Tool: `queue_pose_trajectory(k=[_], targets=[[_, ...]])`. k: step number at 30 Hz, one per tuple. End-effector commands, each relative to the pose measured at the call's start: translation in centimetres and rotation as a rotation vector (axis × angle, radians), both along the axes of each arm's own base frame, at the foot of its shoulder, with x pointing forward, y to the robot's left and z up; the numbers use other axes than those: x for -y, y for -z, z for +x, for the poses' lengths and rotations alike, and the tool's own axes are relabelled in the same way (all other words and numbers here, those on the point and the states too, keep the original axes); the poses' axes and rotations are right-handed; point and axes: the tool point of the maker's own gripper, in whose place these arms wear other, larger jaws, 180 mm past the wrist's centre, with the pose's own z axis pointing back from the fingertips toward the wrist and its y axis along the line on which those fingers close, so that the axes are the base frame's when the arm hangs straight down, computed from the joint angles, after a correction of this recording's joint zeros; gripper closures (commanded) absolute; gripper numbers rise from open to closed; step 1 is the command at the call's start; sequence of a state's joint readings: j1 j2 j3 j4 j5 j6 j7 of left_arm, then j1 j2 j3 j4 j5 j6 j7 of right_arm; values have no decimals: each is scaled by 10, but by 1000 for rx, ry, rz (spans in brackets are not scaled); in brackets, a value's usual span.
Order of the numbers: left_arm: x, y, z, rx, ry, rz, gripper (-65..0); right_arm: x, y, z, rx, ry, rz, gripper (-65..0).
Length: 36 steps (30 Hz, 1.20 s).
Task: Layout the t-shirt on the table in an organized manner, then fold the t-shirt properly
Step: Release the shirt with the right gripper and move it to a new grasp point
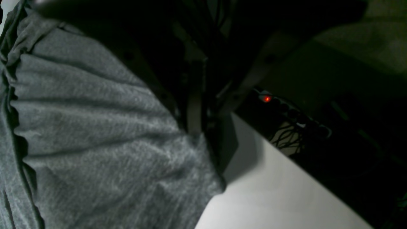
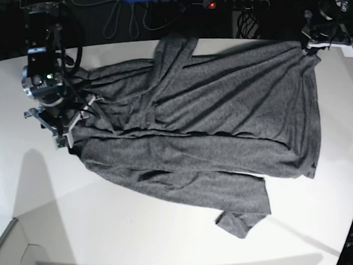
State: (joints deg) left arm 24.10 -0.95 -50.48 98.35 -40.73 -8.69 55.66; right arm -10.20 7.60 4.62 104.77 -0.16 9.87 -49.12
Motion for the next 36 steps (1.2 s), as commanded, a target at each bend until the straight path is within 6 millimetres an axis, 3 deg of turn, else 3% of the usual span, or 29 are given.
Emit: queue_pose_trajectory(k=[1, 7, 15, 21, 30, 33, 36], targets=[[-5, -8, 4, 23, 4, 20, -1, 0, -14, 10, 53, -14, -4, -288], [-5, -10, 9, 33, 7, 18, -1, 2, -16, 14, 64, -10, -7, -289], [-5, -11, 11, 39, 7, 18, -1, 27, -22, 15, 84, 29, -43, -293], [-5, -11, 11, 39, 7, 18, -1, 36, 0, 6, 23, 56, -38, -376], [-5, -11, 11, 39, 7, 18, -1, 37, 14, 3, -14, 63, -30, -376], [-5, -11, 11, 39, 7, 18, -1, 36, 14, 3, -15, 60, -29, -355], [-5, -11, 11, 39, 7, 18, -1, 37, 12, 5, -7, 61, -29, -270]])
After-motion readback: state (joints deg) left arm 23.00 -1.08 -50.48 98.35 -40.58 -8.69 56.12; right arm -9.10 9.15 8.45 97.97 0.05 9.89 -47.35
